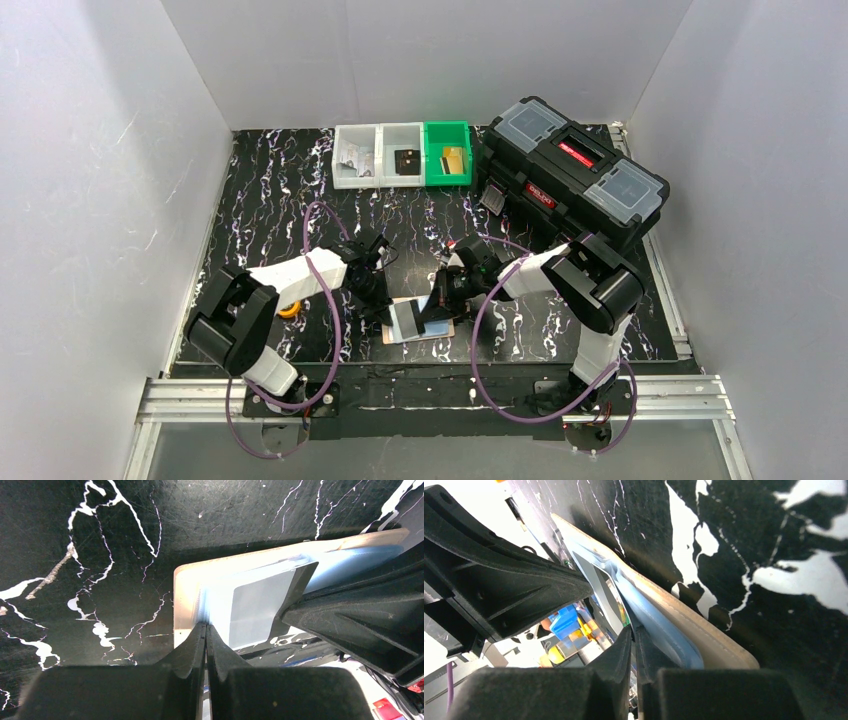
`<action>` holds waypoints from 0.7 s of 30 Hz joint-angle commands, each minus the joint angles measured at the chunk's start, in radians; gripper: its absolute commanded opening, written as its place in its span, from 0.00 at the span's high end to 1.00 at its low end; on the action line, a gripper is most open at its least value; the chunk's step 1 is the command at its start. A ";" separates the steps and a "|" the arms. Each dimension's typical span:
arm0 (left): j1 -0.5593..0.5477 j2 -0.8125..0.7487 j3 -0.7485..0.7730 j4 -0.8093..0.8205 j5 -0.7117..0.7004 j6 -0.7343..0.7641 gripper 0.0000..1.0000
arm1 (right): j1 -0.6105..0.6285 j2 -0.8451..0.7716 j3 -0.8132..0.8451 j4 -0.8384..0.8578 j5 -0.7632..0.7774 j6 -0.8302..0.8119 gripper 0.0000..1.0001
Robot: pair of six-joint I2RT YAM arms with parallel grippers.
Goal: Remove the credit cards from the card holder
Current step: Remove the credit card from the card holder.
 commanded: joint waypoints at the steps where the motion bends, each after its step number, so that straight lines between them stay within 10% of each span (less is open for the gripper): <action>1: 0.004 0.064 -0.038 -0.059 -0.125 0.028 1.00 | -0.012 0.015 -0.011 -0.051 0.039 -0.031 0.79; 9: 0.004 0.078 -0.029 -0.044 -0.100 0.031 1.00 | -0.008 0.075 0.015 -0.005 -0.008 -0.011 0.67; 21: 0.005 0.086 -0.024 -0.046 -0.099 0.027 1.00 | -0.004 0.054 0.008 -0.014 0.022 -0.022 0.88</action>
